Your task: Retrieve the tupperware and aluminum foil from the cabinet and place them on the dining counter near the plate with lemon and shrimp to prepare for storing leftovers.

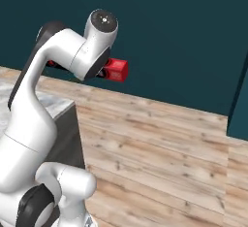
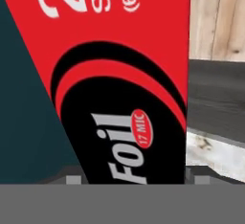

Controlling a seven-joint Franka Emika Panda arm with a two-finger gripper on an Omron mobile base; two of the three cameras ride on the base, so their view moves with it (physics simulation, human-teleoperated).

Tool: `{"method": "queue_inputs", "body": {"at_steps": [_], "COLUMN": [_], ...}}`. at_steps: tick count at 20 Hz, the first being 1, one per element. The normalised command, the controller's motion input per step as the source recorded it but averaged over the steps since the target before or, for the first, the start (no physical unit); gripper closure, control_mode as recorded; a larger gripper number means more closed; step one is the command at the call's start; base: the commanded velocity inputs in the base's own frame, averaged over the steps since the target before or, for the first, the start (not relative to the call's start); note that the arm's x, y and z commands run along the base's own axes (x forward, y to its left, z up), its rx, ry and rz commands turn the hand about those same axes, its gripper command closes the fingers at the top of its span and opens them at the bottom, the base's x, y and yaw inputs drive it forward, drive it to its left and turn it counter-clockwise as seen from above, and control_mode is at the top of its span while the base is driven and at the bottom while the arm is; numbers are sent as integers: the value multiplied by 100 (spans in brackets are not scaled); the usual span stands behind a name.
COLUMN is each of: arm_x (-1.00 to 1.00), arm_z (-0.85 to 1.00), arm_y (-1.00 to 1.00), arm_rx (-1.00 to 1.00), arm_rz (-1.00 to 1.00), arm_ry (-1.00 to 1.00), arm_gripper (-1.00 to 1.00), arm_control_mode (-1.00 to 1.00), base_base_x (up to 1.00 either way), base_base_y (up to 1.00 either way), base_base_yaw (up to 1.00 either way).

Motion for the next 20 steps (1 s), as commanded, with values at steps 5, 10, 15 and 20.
{"method": "queue_inputs", "body": {"at_steps": [5, 10, 15, 20], "arm_x": [0, 0, 0, 0], "arm_z": [0, 0, 0, 0], "arm_y": [0, 0, 0, 0], "arm_rx": [0, 0, 0, 0], "arm_rz": [0, 0, 0, 0], "arm_ry": [0, 0, 0, 0], "arm_gripper": [100, 100, 100, 100], "arm_control_mode": [100, 100, 100, 100], "base_base_x": [97, 99, 100, 98], "base_base_y": [-64, -58, -51, -55], "base_base_yaw": [25, 30, 38, 44]}}
